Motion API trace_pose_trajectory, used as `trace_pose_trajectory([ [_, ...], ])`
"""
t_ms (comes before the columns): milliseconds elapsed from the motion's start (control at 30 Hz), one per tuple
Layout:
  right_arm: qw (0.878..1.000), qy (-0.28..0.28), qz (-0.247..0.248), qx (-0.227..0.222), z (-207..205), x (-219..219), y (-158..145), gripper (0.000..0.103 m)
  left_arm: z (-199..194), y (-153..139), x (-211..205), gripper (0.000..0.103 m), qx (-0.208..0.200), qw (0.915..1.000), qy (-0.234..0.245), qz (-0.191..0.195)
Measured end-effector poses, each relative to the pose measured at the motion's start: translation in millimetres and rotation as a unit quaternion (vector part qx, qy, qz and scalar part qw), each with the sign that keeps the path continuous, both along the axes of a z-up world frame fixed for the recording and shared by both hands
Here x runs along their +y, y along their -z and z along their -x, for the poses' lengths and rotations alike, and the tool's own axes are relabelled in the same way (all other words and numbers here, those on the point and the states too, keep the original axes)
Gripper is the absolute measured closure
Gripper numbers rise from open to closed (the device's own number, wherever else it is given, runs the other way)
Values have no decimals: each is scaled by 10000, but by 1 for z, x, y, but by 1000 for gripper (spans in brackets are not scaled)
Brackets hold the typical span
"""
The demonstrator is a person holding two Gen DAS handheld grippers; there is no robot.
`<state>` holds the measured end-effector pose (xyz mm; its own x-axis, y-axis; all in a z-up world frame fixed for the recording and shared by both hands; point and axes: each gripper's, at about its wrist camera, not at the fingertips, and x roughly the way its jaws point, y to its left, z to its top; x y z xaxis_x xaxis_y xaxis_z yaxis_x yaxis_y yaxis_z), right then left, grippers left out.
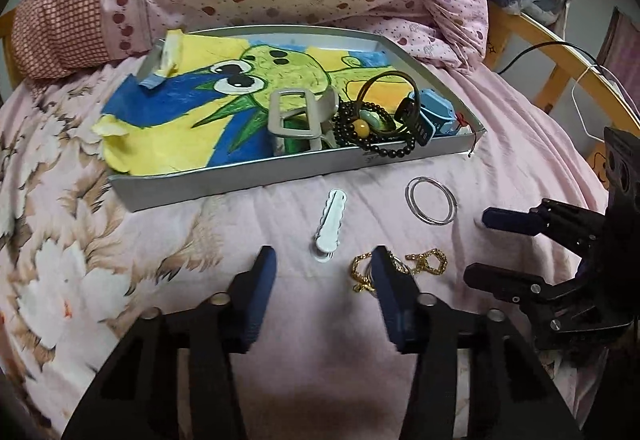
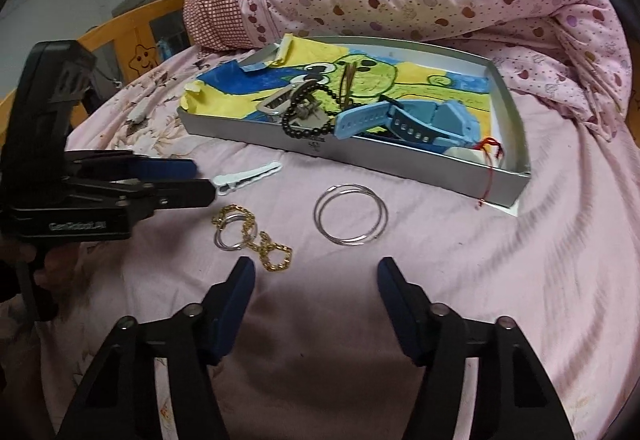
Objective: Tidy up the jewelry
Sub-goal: 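Grasp the white hair clip with the left tool while the right grasps the gold chain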
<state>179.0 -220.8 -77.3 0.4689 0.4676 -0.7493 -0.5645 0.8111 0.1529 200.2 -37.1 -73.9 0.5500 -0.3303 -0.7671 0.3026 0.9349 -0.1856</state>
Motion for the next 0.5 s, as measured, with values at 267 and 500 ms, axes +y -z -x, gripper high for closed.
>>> trace_pose_trajectory([
  [267,9992,-388,-108,-7,1,13,1,60,-15,5,-6,77,78,9998,183,-52],
  [500,9987,-494,40,115,-2,22,11,67,-25,15,-9,87,198,9996,125,-158],
])
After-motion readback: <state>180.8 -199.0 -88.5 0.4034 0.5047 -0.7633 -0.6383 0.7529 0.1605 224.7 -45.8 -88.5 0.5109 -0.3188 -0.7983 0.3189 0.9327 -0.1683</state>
